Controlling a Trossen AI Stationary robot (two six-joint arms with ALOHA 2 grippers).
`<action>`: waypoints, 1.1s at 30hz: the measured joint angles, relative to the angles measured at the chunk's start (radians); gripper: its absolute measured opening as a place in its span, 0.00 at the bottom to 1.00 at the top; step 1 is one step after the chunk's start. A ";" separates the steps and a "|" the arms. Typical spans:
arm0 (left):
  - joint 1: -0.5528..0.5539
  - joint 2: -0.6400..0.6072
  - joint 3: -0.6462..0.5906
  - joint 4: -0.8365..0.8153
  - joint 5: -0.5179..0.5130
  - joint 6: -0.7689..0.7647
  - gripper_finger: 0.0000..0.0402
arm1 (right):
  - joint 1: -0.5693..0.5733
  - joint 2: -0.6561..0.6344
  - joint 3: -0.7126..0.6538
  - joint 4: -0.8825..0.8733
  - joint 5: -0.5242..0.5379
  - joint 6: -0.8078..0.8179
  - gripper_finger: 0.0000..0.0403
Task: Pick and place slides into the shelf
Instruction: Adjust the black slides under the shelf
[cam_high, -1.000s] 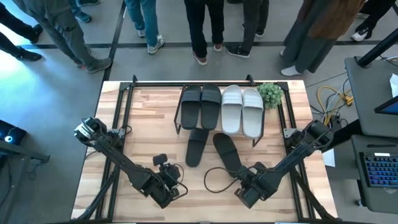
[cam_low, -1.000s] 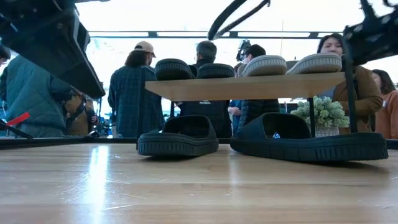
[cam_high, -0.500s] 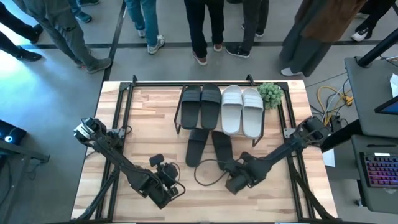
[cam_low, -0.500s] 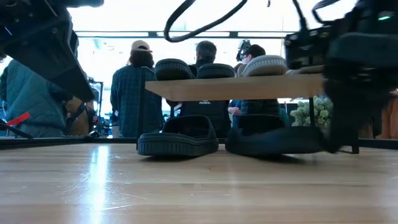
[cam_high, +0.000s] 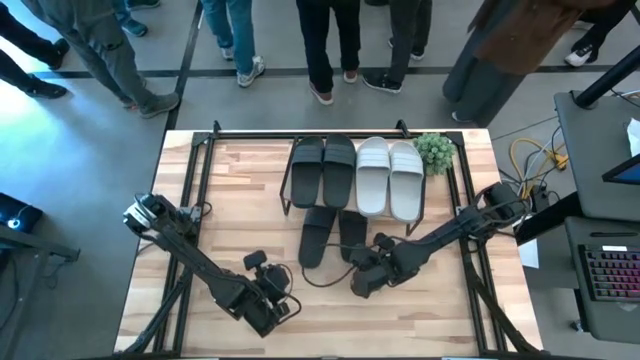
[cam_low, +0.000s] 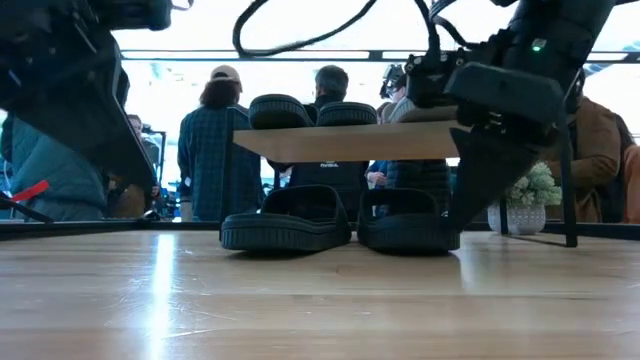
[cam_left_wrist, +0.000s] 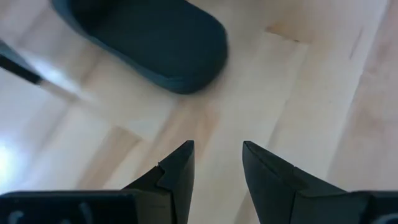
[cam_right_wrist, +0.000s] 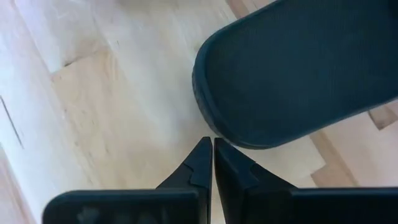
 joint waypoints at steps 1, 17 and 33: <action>0.000 0.013 0.000 0.022 0.002 0.000 0.30 | 0.000 -0.001 0.000 -0.001 0.005 -0.005 0.02; 0.087 0.103 -0.005 0.244 0.015 0.076 0.21 | 0.076 -0.099 0.096 -0.046 0.085 0.034 0.02; 0.303 0.103 -0.152 0.551 0.043 0.366 0.00 | 0.200 -0.188 0.219 -0.460 0.335 0.307 0.02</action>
